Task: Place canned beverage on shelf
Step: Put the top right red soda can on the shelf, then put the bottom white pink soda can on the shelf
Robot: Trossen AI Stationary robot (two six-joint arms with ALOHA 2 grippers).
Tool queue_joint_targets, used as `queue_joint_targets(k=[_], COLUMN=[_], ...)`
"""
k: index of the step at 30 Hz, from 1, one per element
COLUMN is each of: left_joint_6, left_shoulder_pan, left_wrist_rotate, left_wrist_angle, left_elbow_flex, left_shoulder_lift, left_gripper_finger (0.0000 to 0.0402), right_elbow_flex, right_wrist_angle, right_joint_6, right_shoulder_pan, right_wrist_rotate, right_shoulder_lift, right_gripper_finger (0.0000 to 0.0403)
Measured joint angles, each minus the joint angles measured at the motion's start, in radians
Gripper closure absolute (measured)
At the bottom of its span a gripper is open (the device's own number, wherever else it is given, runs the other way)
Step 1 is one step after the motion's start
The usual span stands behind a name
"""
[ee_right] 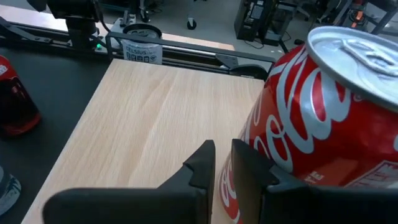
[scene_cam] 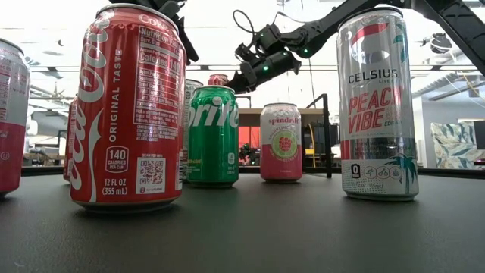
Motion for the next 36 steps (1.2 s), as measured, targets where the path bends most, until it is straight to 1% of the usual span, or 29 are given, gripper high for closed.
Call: queue_joint_targets(k=[9, 28, 33, 36], left_joint_6=[-0.015, -0.018, -0.018, -0.018], left_shoulder_pan=[0.000, 0.000, 0.000, 0.000], left_wrist_rotate=[0.000, 0.000, 0.000, 0.000], left_wrist_angle=[-0.001, -0.007, -0.009, -0.008], left_elbow_flex=[0.000, 0.000, 0.000, 0.000], left_shoulder_lift=[0.000, 0.000, 0.000, 0.000], left_gripper_finger=[0.0020, 0.0020, 0.0020, 0.0020], right_elbow_flex=[0.000, 0.000, 0.000, 0.000], right_wrist_angle=[0.053, 0.079, 0.018, -0.047], right_joint_6=[0.021, 0.031, 0.045, 0.050], right_shoulder_pan=[0.003, 0.007, 0.012, 0.022], right_wrist_rotate=[-0.002, -0.004, -0.004, -0.004], right_shoulder_lift=[0.000, 0.026, 0.012, -0.021], right_gripper_finger=[0.0370, 0.0370, 0.0370, 0.0370])
